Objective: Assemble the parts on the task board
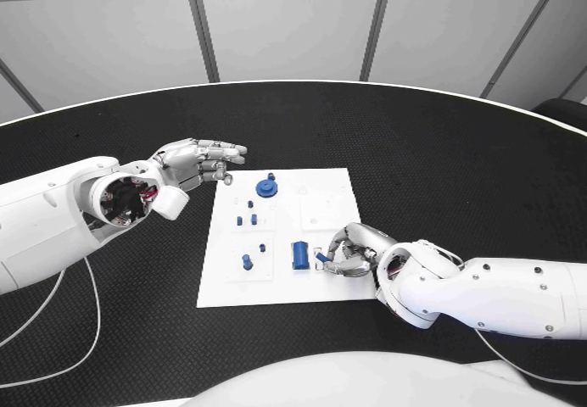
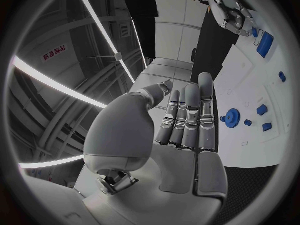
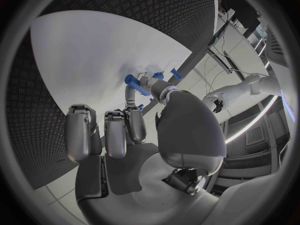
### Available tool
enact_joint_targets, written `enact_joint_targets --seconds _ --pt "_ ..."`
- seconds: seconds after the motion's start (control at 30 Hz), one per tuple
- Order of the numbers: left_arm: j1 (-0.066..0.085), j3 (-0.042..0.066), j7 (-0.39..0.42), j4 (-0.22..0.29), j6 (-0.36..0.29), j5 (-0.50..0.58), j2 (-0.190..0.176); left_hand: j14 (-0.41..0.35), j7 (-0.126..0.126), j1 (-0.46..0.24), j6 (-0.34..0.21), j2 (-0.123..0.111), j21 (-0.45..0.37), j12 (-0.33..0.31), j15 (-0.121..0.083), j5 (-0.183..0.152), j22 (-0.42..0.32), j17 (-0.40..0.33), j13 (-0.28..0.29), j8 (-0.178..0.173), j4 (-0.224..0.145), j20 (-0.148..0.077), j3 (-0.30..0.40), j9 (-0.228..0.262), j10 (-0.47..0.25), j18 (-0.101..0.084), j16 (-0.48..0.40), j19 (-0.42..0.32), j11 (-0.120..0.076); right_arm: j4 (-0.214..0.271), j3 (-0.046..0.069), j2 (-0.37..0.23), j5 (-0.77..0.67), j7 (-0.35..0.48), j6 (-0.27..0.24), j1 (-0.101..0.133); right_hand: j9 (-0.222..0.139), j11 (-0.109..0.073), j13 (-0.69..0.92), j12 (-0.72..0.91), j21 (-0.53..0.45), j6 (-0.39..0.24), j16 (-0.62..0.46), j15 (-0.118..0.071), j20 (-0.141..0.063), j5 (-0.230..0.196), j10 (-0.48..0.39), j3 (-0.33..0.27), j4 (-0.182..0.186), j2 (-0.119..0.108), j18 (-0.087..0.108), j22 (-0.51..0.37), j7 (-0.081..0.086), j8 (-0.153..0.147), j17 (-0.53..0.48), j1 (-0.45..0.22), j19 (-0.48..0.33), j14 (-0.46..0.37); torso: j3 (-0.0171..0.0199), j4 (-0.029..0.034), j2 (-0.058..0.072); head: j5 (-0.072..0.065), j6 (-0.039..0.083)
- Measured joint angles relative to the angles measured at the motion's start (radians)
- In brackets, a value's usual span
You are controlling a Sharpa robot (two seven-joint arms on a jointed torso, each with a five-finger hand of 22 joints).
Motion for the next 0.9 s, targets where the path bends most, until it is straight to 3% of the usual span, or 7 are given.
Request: enact_joint_targets --seconds 0.4,0.6,0.9 --pt "0.000 0.000 -0.001 -0.001 0.000 0.000 0.001 0.000 0.000 0.000 0.000 0.000 0.000 0.000 0.000 0.000 0.000 0.000 0.000 0.000 0.000 0.000 0.000 0.000 0.000 0.000 0.000 0.000 0.000 -0.014 0.001 0.012 0.001 -0.014 0.032 0.000 0.019 0.000 0.000 0.000 0.000 0.000 0.000 -0.003 0.000 0.013 0.000 -0.013 0.021 -0.011 0.000 0.000 0.000 0.002 0.001 -0.053 0.000 0.003 0.0000 0.0006 0.000 -0.001 -0.001" --pt "0.000 0.000 -0.002 0.000 0.001 0.000 0.003 0.000 0.000 0.000 0.000 0.000 0.000 0.000 0.000 0.000 -0.001 0.000 0.000 0.000 0.000 0.000 0.000 0.001 0.000 0.000 0.000 0.000 0.000 -0.016 0.002 0.017 0.001 -0.018 0.036 0.000 0.019 -0.004 0.000 0.004 0.000 0.012 0.000 -0.003 -0.004 0.008 -0.003 -0.029 0.045 -0.016 0.000 0.000 -0.012 0.009 0.001 -0.100 -0.004 0.003 -0.0003 0.0011 0.000 -0.001 -0.003" --pt "0.000 0.000 -0.003 -0.001 0.000 0.000 0.004 0.000 0.000 0.000 0.000 0.000 0.000 0.000 0.000 0.000 -0.001 0.000 0.000 0.000 0.000 0.000 0.000 0.001 0.000 0.000 0.000 0.000 0.000 -0.018 0.004 0.018 0.001 -0.021 0.036 0.000 0.019 -0.007 0.000 0.008 0.004 0.016 0.000 -0.003 -0.004 0.008 -0.001 -0.042 0.061 -0.021 0.000 0.000 -0.016 0.013 0.001 -0.126 -0.004 0.003 0.0000 0.0004 0.000 0.000 -0.003"
